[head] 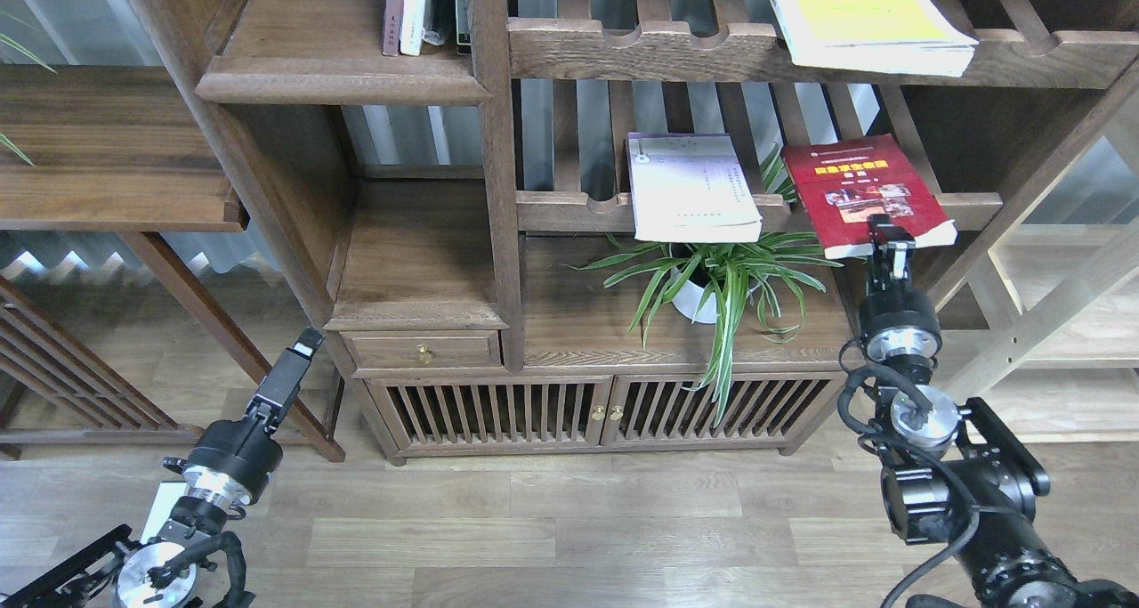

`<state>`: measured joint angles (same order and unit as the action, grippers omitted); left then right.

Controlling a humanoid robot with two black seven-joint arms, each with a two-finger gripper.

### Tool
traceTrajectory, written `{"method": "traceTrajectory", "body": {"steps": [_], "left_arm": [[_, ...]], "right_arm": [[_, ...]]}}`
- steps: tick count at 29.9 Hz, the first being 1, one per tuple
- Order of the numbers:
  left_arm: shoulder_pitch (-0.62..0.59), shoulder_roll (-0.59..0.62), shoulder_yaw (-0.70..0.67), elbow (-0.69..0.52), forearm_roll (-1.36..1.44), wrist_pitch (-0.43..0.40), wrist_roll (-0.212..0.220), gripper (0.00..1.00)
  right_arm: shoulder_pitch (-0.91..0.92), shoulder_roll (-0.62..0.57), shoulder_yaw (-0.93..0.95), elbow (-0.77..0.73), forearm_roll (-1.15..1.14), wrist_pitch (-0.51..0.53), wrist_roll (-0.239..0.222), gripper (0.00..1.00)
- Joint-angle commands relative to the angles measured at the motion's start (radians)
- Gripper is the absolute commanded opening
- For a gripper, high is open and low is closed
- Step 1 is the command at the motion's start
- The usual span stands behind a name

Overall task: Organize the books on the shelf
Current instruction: 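Pull the red book off the shelf with the right gripper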

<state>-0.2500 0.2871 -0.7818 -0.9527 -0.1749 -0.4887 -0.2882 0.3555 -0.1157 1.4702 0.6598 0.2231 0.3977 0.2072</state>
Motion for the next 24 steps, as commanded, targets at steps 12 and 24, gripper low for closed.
{"method": "traceTrajectory", "body": {"steps": [12, 24], "left_arm": [[-0.017, -0.003, 0.013, 0.026, -0.018, 0.0, 0.006, 0.99], [-0.055, -0.029, 0.027, 0.068, -0.017, 0.0, 0.011, 0.99]], "right_arm": [[-0.125, -0.027, 0.093, 0.055, 0.032, 0.091, 0.001, 0.07], [-0.25, -0.067, 0.096, 0.113, 0.079, 0.091, 0.0, 0.04]]}}
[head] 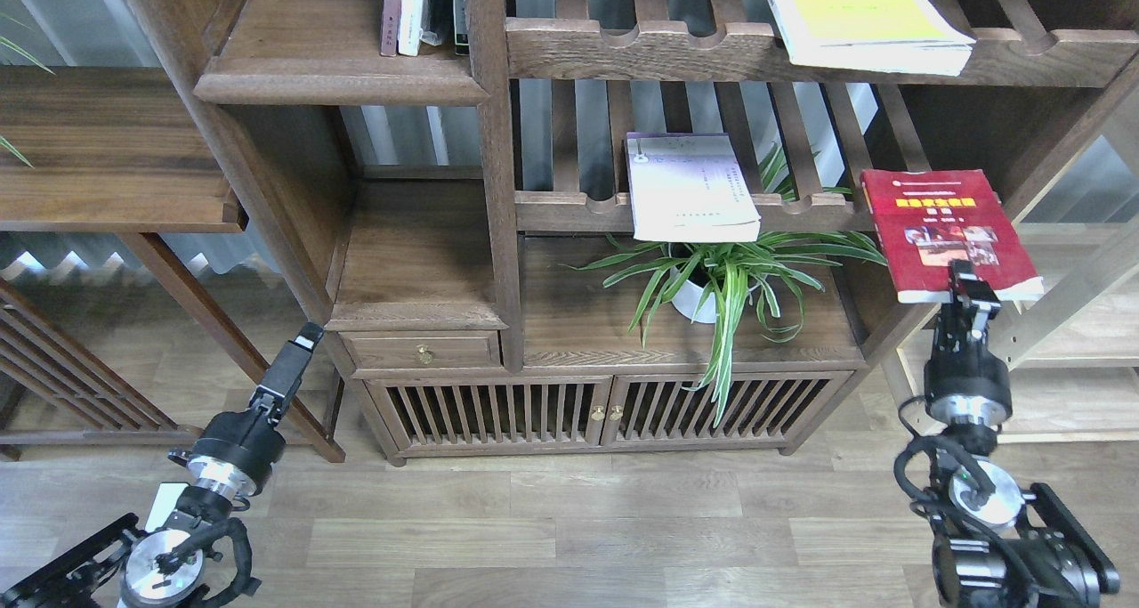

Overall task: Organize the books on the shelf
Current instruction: 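Pull the red book off the shelf with the right gripper, then lower the red book and bring it toward the left gripper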

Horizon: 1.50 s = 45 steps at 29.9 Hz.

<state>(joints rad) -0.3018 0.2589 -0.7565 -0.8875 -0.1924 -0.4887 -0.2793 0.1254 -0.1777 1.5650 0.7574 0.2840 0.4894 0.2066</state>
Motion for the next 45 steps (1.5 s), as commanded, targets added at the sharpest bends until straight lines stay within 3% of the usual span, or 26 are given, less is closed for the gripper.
{"method": "traceTrajectory", "body": {"steps": [1, 45], "left_arm": [[-0.003, -0.001, 0.008, 0.007, 0.001, 0.0, 0.002, 0.99], [-0.063, -0.03, 0.086, 0.03, -0.021, 0.0, 0.009, 0.99]], "right_arm": [[-0.023, -0.008, 0.001, 0.023, 0.026, -0.001, -0.001, 0.04], [-0.303, -0.058, -0.002, 0.105, 0.047, -0.001, 0.0, 0.05]]}}
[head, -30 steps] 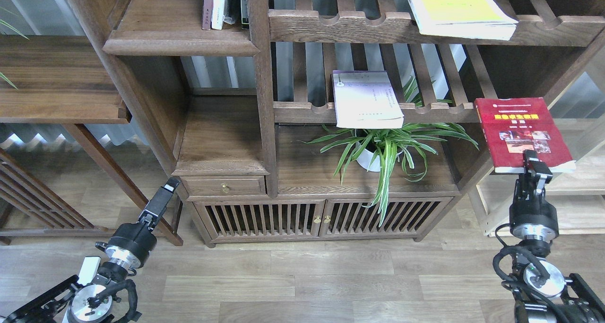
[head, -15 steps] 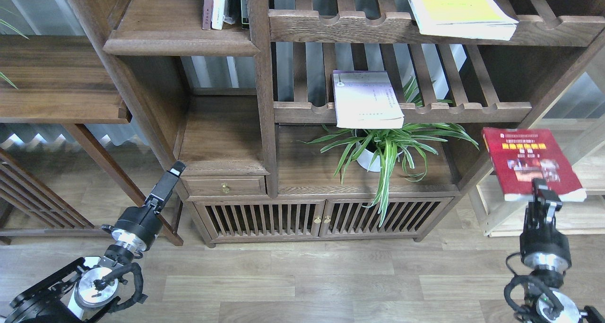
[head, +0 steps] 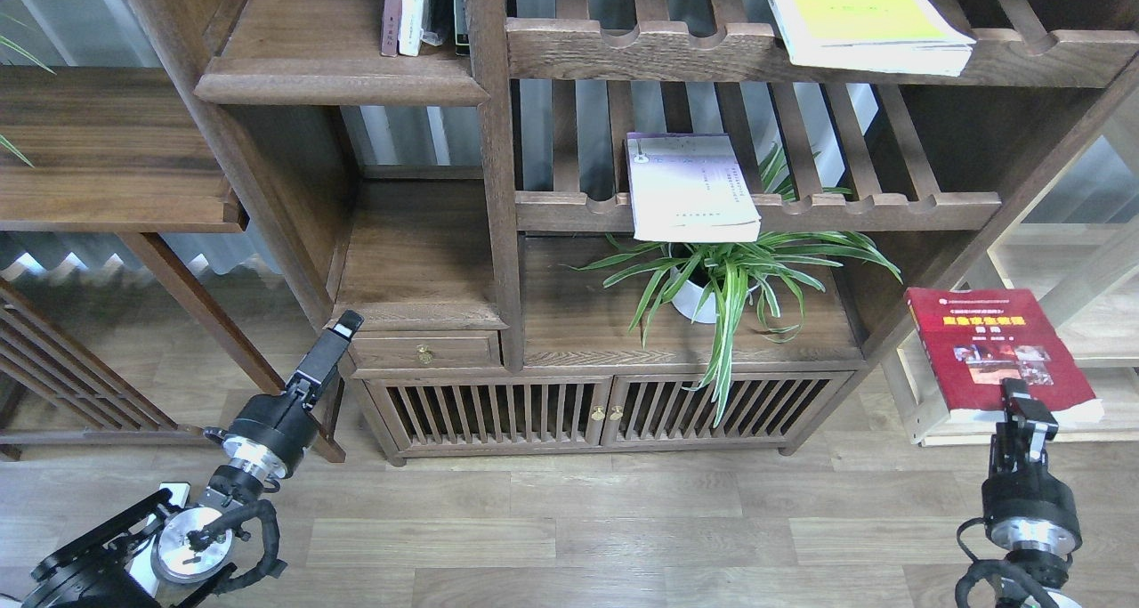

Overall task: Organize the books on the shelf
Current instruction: 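Lower the red book and bring it toward the left gripper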

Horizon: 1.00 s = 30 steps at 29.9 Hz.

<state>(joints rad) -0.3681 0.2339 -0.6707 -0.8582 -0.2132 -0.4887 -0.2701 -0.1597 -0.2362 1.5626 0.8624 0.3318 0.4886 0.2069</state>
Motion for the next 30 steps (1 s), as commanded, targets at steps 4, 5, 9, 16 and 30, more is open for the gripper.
{"method": "traceTrajectory", "body": {"steps": [4, 5, 9, 16, 30], "left_arm": [[0.001, -0.01, 0.002, -0.001, 0.005, 0.0, 0.002, 0.99], [0.001, -0.014, 0.002, -0.001, 0.008, 0.0, 0.003, 0.99], [0.001, -0.021, 0.003, -0.001, 0.014, 0.0, 0.003, 0.99], [0.008, -0.039, 0.029, -0.002, 0.015, 0.0, 0.012, 0.99], [0.127, -0.028, 0.129, -0.016, 0.001, 0.0, 0.008, 0.99]], "right_arm": [[-0.04, 0.0, 0.011, 0.001, 0.0, 0.0, 0.0, 0.05], [-0.046, 0.0, 0.013, 0.001, 0.0, 0.0, 0.0, 0.05], [-0.087, 0.001, 0.011, 0.0, 0.0, 0.0, 0.0, 0.05], [-0.124, 0.015, -0.012, 0.001, 0.001, 0.0, 0.002, 0.05], [-0.084, 0.075, -0.242, 0.009, -0.01, 0.0, 0.0, 0.05]]}}
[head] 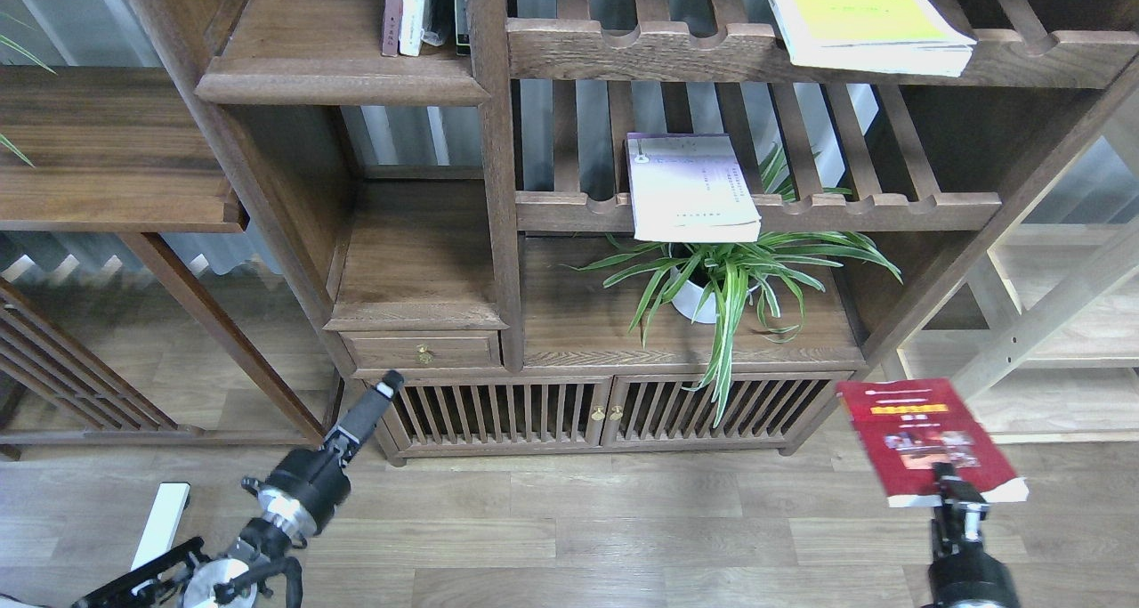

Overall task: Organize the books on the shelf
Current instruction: 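Lower the red book and bring it toward the left gripper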

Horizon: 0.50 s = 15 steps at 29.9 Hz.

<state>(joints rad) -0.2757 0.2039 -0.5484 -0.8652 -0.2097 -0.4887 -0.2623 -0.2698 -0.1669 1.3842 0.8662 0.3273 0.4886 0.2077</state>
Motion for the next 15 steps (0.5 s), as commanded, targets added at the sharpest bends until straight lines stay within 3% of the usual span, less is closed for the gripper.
{"method": "traceTrajectory", "body": {"steps": [1, 15], "left_arm": [[0.047, 0.002, 0.007, -0.009, -0.002, 0.0, 0.002, 0.99], [0.19, 0.112, 0.03, -0.069, 0.0, 0.0, -0.009, 0.98]], "right_arm": [[0.035, 0.009, -0.091, 0.008, -0.007, 0.0, -0.001, 0.05], [0.103, 0.107, -0.405, 0.03, -0.086, 0.0, -0.007, 0.05]]}}
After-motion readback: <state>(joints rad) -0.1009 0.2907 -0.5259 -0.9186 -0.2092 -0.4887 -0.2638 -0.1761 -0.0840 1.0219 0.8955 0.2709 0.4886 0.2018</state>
